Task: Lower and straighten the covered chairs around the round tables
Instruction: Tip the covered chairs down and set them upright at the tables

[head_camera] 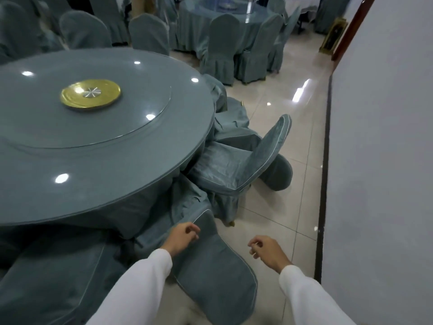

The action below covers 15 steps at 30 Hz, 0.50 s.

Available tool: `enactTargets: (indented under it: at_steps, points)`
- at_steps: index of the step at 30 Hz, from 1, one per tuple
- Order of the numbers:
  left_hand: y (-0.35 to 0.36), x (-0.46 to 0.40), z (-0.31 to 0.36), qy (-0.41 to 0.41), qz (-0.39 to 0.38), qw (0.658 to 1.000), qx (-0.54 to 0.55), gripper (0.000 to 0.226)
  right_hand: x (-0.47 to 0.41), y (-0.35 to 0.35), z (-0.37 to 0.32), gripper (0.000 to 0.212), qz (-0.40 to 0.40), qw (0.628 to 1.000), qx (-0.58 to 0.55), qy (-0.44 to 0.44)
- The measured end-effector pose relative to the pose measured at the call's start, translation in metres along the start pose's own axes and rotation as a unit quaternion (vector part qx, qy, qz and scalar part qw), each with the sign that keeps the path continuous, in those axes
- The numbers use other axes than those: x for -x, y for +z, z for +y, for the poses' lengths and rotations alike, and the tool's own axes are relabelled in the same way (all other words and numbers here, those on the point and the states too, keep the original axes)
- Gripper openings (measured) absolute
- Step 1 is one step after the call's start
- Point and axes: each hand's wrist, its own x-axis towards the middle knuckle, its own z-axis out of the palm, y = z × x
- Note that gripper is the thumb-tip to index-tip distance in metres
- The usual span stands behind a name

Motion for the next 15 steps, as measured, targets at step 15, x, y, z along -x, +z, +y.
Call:
enactTargets:
  at_steps: [15]
  points:
    - [0.180, 0.047, -0.013, -0.210, 0.194, 0.939, 0.194, 0.020, -0.091, -0.084, 0.112, 0.014, -0.186, 0.977, 0.086, -0.060]
